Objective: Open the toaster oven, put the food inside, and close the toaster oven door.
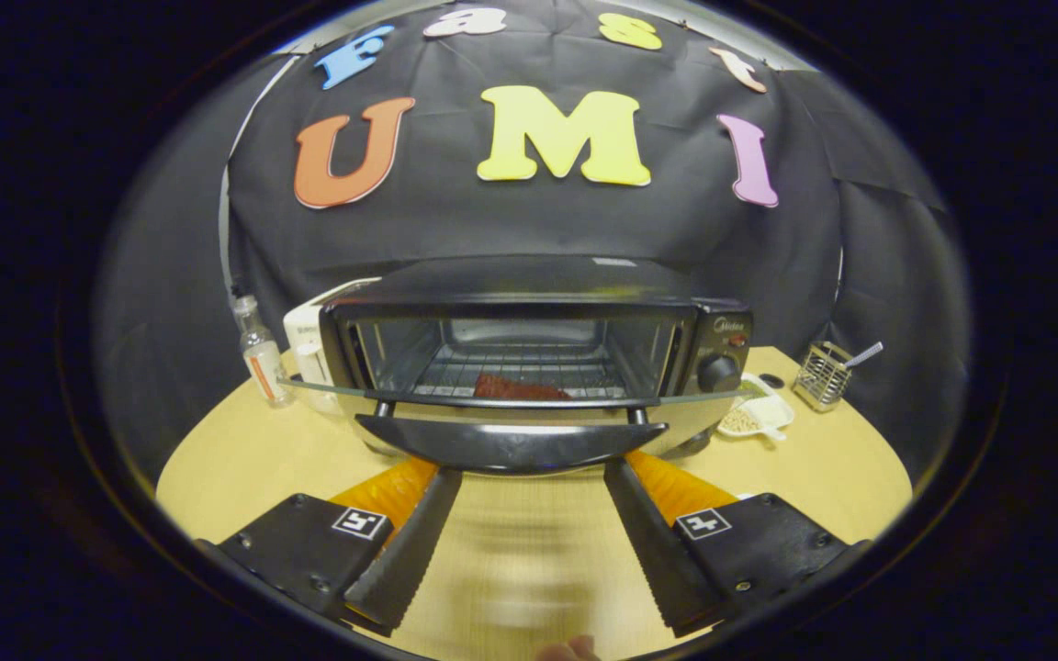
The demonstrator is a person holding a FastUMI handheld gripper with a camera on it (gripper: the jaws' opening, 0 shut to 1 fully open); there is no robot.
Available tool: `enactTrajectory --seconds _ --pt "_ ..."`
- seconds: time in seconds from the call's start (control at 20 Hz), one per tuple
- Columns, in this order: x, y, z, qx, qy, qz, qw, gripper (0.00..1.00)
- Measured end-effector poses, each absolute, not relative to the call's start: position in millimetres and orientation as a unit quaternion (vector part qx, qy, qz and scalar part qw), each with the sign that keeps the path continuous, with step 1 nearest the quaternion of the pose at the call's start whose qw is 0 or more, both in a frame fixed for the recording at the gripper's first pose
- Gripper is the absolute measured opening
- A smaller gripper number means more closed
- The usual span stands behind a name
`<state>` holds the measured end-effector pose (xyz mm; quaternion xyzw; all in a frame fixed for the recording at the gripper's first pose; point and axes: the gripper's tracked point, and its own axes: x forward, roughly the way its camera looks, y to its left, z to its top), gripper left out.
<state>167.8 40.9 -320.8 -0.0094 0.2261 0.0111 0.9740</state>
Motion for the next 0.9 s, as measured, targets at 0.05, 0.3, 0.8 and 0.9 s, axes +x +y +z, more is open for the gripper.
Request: enactTrajectory --seconds 0.05,0.3,0.8,0.9 --pt "176 45 -310 -0.011 0.219 0.019 0.976 0.99" --pt "188 49 -205 -0.008 0.132 0.046 0.99 0.99" --pt "39 45 -35 -0.011 0.005 0.074 0.997 0.99" --pt "8 44 -16 -0.016 -0.025 0.075 0.997 0.99"
